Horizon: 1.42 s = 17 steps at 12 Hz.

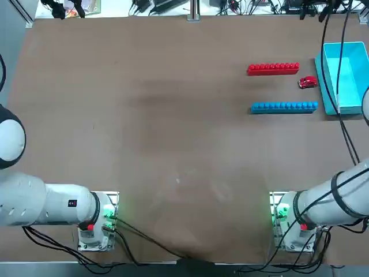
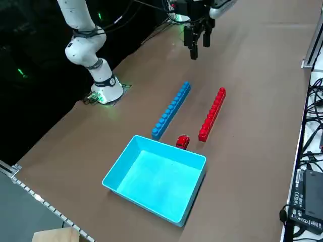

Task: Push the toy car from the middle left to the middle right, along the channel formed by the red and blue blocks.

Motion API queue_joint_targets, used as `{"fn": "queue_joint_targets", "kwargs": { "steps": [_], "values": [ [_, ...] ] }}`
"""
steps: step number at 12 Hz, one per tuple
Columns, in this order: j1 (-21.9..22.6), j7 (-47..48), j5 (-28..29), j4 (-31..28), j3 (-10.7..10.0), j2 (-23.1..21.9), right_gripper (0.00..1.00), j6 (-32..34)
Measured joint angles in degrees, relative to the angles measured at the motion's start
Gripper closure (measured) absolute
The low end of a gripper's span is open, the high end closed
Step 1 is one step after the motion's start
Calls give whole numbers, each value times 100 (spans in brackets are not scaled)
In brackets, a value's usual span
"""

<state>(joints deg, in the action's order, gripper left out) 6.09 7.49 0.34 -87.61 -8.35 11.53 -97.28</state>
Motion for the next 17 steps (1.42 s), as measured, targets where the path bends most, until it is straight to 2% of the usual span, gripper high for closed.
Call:
{"fn": "queue_joint_targets", "kwargs": {
  "steps": [5,9,13,14,15,17],
  "values": [
    [-59,-512,3,-3,25,-408,0,375],
    [-56,-512,12,-3,208,-557,0,386],
    [-86,-516,12,-5,272,-715,0,471],
    [-228,-516,12,-23,506,-819,0,624],
    [-308,-507,12,-53,630,-865,0,678],
    [-419,-499,11,-183,751,-972,0,689]
  ]
}}
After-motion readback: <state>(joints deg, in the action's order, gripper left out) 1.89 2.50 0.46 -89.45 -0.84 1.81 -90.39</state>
